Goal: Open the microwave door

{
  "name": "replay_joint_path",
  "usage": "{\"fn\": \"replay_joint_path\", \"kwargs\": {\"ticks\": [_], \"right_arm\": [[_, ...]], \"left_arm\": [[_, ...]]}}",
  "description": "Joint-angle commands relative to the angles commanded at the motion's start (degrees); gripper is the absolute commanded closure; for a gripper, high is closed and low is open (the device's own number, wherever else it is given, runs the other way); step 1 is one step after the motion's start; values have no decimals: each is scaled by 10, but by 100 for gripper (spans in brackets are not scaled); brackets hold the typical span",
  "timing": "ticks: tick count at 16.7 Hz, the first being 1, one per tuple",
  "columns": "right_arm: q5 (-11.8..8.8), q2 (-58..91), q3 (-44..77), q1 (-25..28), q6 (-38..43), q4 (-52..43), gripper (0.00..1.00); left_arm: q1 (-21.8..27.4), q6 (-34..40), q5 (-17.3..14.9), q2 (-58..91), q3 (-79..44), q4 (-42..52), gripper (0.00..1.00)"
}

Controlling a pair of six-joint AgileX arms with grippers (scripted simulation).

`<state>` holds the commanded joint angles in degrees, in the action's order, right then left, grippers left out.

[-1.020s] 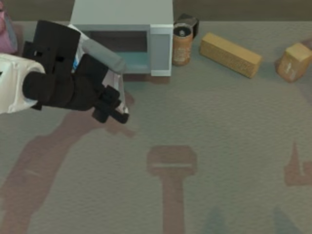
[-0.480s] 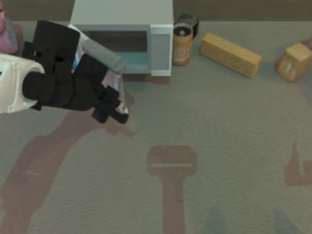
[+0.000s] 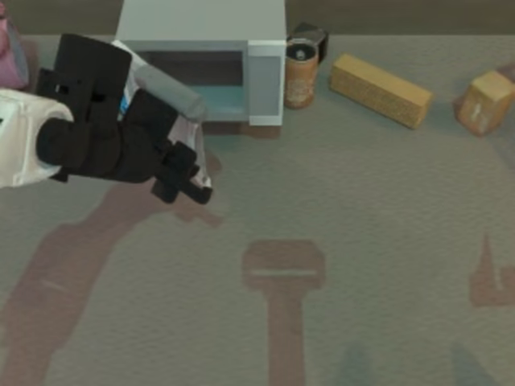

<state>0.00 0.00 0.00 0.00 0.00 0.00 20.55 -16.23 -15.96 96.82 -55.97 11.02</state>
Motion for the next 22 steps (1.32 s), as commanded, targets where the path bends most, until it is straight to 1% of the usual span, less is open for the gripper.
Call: {"fn": "replay_joint_path", "kwargs": {"ticks": [8,22], "right_arm": [[0,0,0,0,0,0,0],[0,0,0,0,0,0,0]], "left_arm": [[-23,-44,-27,-6,4,13,100],[-23,-45,-27,-6,4,14,100]]}}
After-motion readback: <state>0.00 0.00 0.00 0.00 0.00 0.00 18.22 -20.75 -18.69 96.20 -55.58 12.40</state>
